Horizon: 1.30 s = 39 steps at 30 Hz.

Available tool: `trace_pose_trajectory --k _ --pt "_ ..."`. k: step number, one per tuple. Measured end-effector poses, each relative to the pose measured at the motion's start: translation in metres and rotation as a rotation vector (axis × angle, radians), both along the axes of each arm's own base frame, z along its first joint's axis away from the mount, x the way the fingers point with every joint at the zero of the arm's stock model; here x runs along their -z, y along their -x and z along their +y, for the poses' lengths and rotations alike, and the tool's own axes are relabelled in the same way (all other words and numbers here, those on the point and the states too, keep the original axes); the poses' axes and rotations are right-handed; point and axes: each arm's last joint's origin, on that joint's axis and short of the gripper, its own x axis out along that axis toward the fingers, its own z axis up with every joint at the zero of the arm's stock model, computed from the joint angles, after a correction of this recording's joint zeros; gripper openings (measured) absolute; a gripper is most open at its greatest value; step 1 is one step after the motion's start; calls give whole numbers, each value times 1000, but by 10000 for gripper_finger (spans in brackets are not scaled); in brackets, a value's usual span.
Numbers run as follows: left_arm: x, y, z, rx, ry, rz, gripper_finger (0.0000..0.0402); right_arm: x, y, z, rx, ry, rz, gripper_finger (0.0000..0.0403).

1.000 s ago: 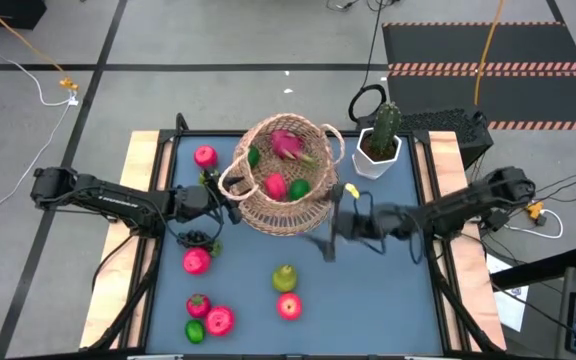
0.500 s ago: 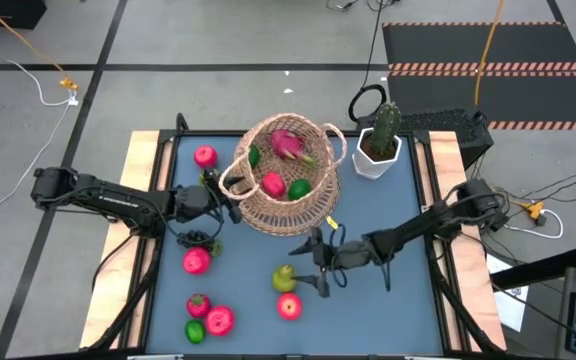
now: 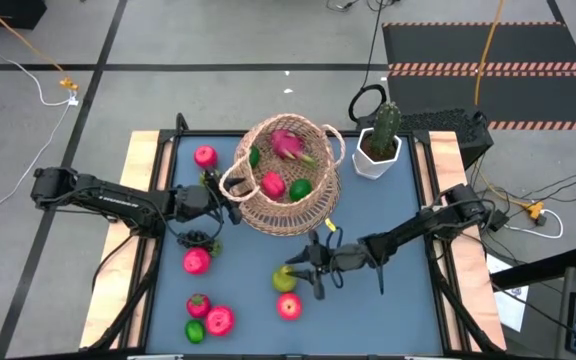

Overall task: Build produce basket
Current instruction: Put the pear into the brown basket

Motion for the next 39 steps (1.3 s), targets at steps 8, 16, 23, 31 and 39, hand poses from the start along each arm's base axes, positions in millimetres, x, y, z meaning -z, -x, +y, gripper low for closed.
trace_pose_trajectory --k 8,16,23,31,39 --pt "0 0 0 1 1 -1 204 5 1 -1 11 10 52 46" --pt "0 0 0 1 3 -2 205 5 0 -3 11 28 50 8" --pt "0 0 0 2 4 -2 205 3 0 -3 8 49 23 4" --pt "2 1 0 7 3 18 204 1 0 -6 49 135 13 2" --pt "1 0 0 6 4 14 205 -34 7 -7 24 437 -112 1"
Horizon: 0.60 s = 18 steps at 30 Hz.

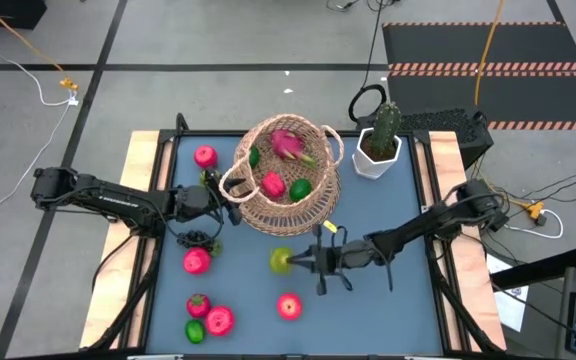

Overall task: Build produce basket
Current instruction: Put the pear into the brown basket

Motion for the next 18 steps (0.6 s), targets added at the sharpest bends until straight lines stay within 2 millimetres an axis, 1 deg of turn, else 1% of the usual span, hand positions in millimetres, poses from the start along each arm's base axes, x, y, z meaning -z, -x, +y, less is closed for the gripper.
trace_pose_trajectory --k 3,7,9,10,13,16,18 --pt "0 0 0 0 0 0 204 -15 4 -6 82 63 -23 1" --pt "0 0 0 1 -4 3 205 -30 10 -8 73 169 -59 1" --pt "0 0 0 1 -4 6 205 -42 12 -9 90 177 -113 1" --pt "0 0 0 1 -4 6 205 -47 13 -13 133 155 -137 1" --pt "0 0 0 2 -8 7 205 -59 13 -30 275 90 -194 2" --pt "0 0 0 1 -14 8 205 -68 10 -48 335 107 -267 2" --pt "0 0 0 6 -27 15 204 -76 9 -62 375 87 -354 2"
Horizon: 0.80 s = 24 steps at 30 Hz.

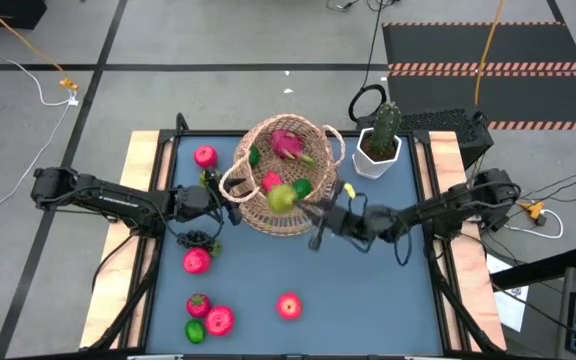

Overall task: Build produce basket
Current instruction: Put the pear into the brown basket, then put the apple into the brown basket

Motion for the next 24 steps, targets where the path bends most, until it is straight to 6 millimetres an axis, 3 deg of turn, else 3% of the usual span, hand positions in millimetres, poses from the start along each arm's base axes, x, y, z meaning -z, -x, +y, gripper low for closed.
trace_pose_trajectory --k 6,12,17,24 --pt "-2 -1 0 15 -43 8 204 -13 -1 -44 37 16 -146 3" --pt "-2 -1 0 19 -55 13 204 10 -6 -79 151 -61 64 22" --pt "-2 -1 0 19 -55 14 205 14 -6 -82 153 -90 101 99" --pt "-2 -1 0 17 -49 10 205 18 -8 -68 101 -124 123 198"
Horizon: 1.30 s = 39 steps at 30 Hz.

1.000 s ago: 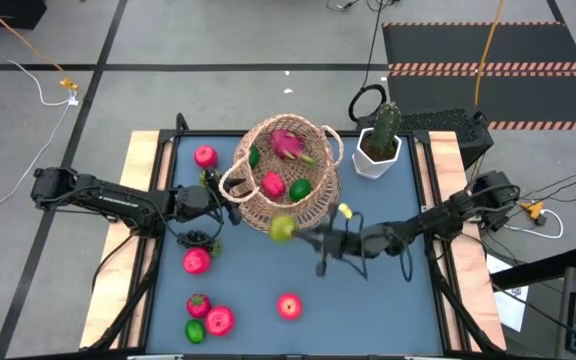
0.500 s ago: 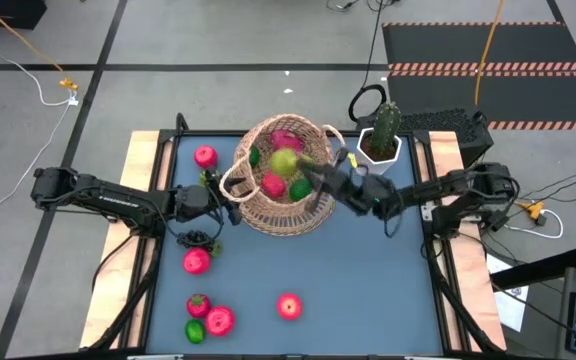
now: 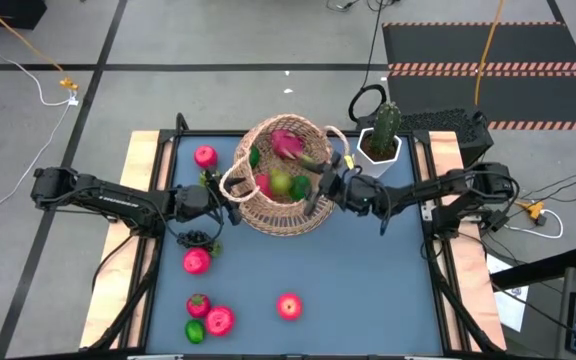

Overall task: Build produce basket
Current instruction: Put the apple into the brown basket

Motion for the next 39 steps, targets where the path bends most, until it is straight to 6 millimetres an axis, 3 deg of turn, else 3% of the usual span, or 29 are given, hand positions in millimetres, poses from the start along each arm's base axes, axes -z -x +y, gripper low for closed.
trace_pose_trajectory --k 7,17,25,30,39 --pt "2 1 0 -7 22 12 205 3 -1 18 -89 27 44 219" --pt "4 2 0 -17 49 19 205 -12 0 46 -523 30 -126 219" --pt "4 2 0 -17 49 20 205 -7 0 57 -504 89 -64 220" --pt "3 1 0 -17 47 11 205 -21 -4 73 -551 77 -95 224" --pt "2 1 0 -18 43 -3 205 -33 -12 98 -644 82 13 285"
